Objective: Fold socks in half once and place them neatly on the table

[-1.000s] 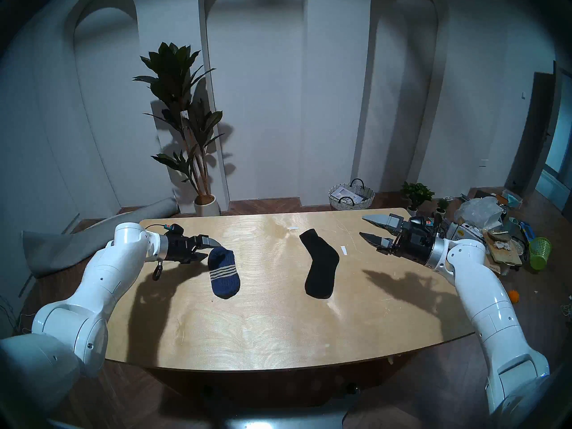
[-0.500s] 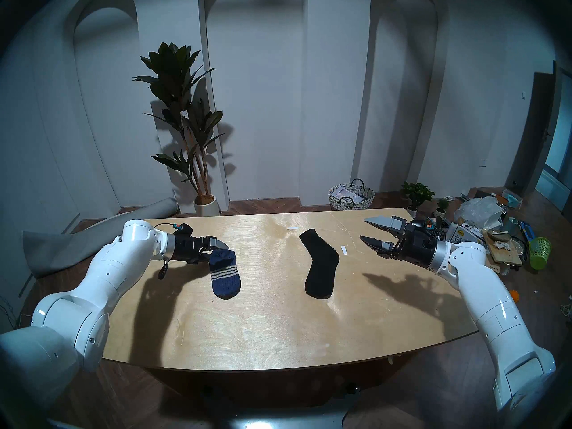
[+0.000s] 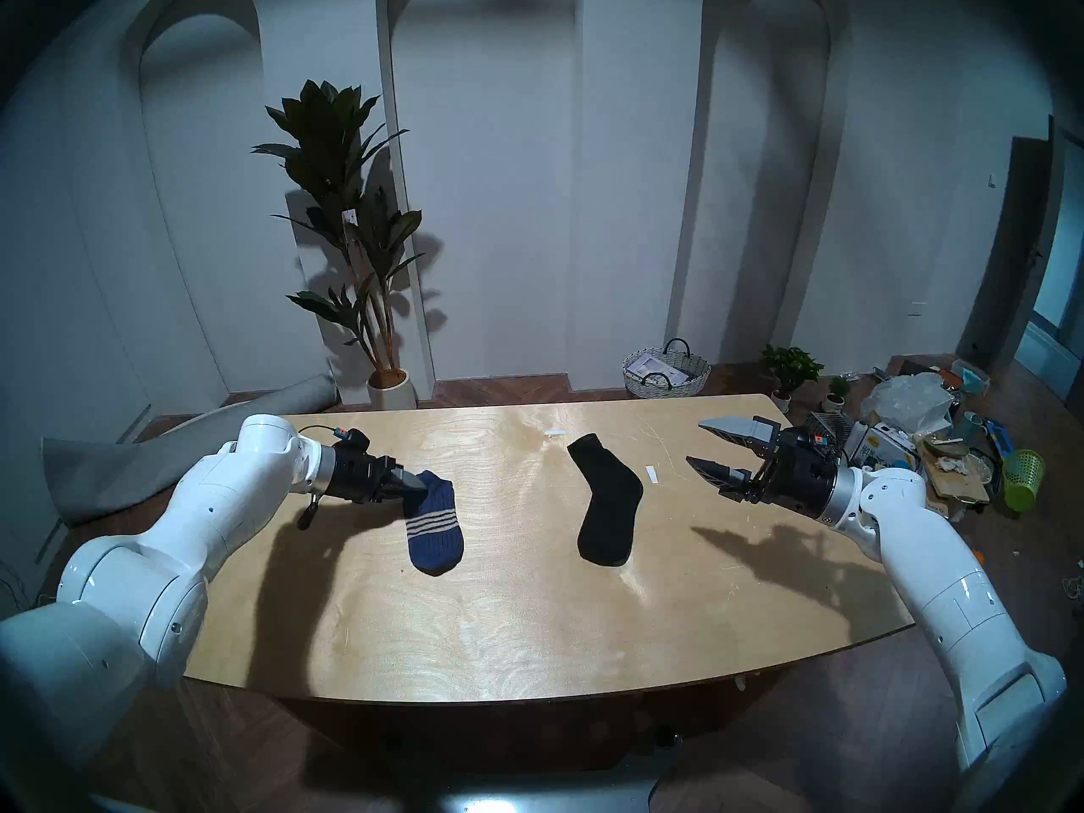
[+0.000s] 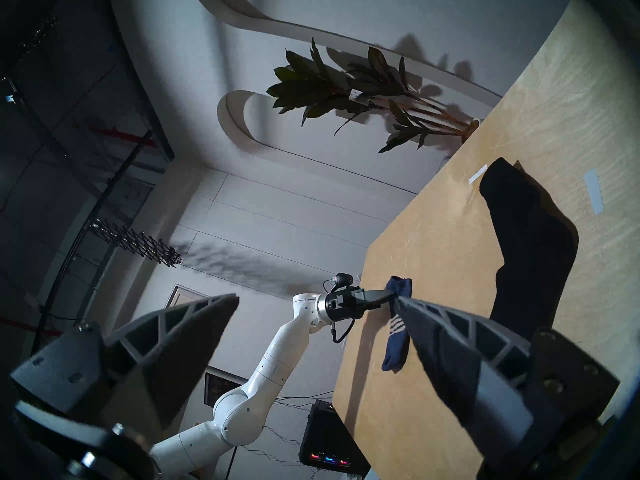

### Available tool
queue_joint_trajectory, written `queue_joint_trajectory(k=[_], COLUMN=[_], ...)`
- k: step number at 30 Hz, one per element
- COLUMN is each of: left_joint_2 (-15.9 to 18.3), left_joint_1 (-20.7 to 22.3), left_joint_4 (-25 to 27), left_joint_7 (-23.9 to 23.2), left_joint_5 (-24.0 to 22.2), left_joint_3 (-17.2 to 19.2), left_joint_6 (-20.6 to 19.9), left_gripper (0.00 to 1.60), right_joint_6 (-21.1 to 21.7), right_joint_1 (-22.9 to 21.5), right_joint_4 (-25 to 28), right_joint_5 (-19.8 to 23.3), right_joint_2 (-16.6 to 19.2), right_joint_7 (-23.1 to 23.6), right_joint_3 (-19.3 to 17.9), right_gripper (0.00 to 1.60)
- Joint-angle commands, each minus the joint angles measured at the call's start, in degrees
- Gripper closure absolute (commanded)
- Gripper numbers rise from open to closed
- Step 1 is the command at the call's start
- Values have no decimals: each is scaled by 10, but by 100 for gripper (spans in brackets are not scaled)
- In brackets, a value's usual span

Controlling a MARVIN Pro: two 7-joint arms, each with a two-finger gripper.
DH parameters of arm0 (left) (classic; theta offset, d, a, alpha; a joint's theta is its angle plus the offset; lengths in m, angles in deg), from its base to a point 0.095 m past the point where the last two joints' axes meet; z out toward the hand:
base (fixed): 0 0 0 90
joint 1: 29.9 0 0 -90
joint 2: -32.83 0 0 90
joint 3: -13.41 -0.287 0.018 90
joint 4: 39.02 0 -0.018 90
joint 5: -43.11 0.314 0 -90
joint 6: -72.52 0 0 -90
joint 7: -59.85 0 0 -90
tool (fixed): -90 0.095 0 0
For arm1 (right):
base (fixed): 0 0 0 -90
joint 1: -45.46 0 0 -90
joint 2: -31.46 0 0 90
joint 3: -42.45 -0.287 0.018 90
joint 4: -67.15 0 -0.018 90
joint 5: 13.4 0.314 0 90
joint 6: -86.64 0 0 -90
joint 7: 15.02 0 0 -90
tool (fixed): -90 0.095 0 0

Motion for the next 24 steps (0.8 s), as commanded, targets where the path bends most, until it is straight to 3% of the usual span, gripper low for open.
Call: queue_joint_trajectory(k=[1, 10, 24], left_joint_2=[-5, -12, 4], left_joint_1=[28, 59, 113], left_joint_4=[-27, -57, -71], left_joint_7=[-9, -22, -34], left_joint_5=[4, 1, -24], left_joint_3=[-11, -17, 12], left_joint_6=[1, 1, 1], left_gripper=[160, 160, 160], right_joint_6=[-1, -1, -1], right_joint_1=[-3, -3, -14], right_joint_4=[12, 17, 20], right_joint_5=[42, 88, 142], right_joint_2=[32, 62, 87], right_joint_7=[45, 45, 37], right_joint_3=[8, 39, 90], right_gripper=[0, 0, 0])
